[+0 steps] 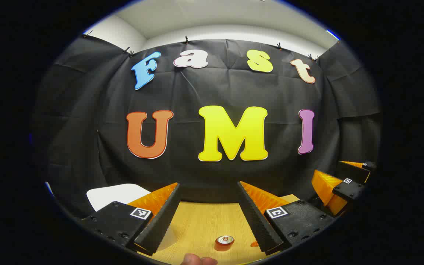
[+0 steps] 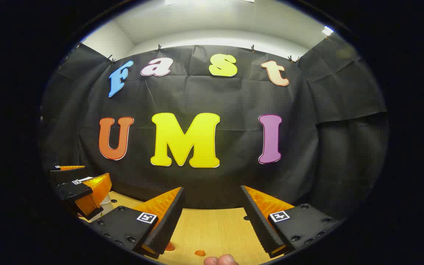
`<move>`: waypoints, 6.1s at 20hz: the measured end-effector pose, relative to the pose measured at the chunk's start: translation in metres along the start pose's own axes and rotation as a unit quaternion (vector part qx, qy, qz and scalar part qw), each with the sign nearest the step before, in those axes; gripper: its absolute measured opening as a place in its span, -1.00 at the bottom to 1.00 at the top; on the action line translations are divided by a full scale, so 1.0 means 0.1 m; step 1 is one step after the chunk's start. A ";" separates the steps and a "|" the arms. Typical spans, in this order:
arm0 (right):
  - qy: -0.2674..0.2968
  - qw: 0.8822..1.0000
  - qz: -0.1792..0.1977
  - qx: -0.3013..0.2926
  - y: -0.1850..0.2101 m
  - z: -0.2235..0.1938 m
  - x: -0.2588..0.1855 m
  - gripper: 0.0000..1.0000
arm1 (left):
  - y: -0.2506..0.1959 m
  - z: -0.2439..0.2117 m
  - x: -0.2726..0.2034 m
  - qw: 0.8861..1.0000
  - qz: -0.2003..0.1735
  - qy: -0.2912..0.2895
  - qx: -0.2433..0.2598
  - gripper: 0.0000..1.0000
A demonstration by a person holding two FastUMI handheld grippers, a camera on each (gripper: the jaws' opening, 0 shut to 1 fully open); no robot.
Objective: Press the lid of the desktop garbage bin to open it, pick up the crumpled paper on the desktop and throw it into the bin, then pick up the pop can on the desktop and drop it into the bin, and finally close the garbage bin lid.
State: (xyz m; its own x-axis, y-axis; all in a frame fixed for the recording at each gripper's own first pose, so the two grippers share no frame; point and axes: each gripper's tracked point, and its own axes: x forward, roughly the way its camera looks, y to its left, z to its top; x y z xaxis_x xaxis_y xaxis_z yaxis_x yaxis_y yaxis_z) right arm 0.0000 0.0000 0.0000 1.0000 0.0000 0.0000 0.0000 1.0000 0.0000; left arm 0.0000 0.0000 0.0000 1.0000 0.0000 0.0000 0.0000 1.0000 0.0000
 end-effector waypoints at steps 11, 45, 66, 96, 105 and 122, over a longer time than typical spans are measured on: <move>0.001 1.000 -0.009 0.008 -0.12 0.01 -0.03 0.86 | 0.00 0.02 0.01 1.000 0.007 -0.003 0.004 0.94; 0.029 0.999 0.029 -0.016 -0.30 -0.09 0.06 0.89 | 1.74 -0.53 0.27 0.954 0.289 0.077 -0.009 0.72; 0.051 0.997 0.038 -0.034 -0.29 -0.22 0.08 0.89 | 1.94 -1.14 0.34 0.915 0.365 0.155 -0.068 -0.80; 0.076 0.995 0.062 -0.011 -0.26 -0.74 -0.01 0.89 | -0.12 -0.26 -0.12 1.000 -0.018 0.009 0.021 0.92; 0.186 0.975 0.122 -0.026 -0.13 -1.89 -0.04 0.90 | -0.16 -0.42 -0.36 0.999 -0.023 0.033 0.025 0.92; 0.330 0.924 0.185 -0.056 0.13 -3.47 0.16 0.91 | 0.16 -0.40 -0.62 0.996 0.040 0.061 0.041 0.92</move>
State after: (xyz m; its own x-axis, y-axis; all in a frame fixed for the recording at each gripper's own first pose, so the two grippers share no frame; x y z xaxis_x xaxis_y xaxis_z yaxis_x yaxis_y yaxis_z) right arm 0.0158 0.0127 -0.3466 0.7136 0.3047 -0.6308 -0.3784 0.9255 0.0190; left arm -0.0622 0.0159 -0.0402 0.9893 0.0852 -0.1188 -0.0753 0.9935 0.0857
